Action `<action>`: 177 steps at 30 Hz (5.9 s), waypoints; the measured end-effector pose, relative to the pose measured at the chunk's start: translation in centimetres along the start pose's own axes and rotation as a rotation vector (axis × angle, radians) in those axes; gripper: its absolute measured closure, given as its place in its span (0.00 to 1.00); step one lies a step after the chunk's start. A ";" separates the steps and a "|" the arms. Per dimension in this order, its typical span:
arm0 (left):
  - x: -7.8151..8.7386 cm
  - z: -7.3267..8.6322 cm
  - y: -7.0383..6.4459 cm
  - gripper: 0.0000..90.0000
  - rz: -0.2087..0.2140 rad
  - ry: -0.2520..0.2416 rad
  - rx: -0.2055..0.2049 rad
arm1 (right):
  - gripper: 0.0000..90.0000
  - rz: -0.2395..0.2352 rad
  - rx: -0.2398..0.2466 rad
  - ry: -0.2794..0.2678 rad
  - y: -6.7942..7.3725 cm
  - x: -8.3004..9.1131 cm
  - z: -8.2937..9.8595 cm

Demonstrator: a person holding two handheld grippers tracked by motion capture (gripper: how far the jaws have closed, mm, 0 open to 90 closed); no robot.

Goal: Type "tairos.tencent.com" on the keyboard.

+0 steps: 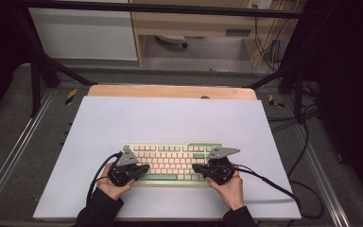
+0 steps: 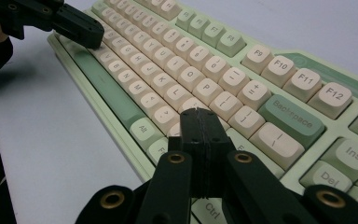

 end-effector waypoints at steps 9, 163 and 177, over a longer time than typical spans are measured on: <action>-0.2 0.1 0.0 1.00 0.003 0.001 0.000 | 1.00 0.000 0.002 0.001 0.0 0.0 0.0; 2.4 0.3 2.6 1.00 -0.052 -0.051 0.058 | 1.00 -0.076 0.070 0.022 3.8 -3.6 -2.6; 2.4 0.3 2.7 1.00 -0.051 -0.051 0.059 | 1.00 -0.091 0.060 0.034 4.9 -6.3 -3.4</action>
Point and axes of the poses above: each handheld gripper's, and its own axes: x roughly backward along the jaws, z roughly out of its underside, y roughly to its left, the point moved 5 cm from there along -x, roughly forward along the jaws, and after that the axes turned 3 degrees about x, right-handed, at the moved point
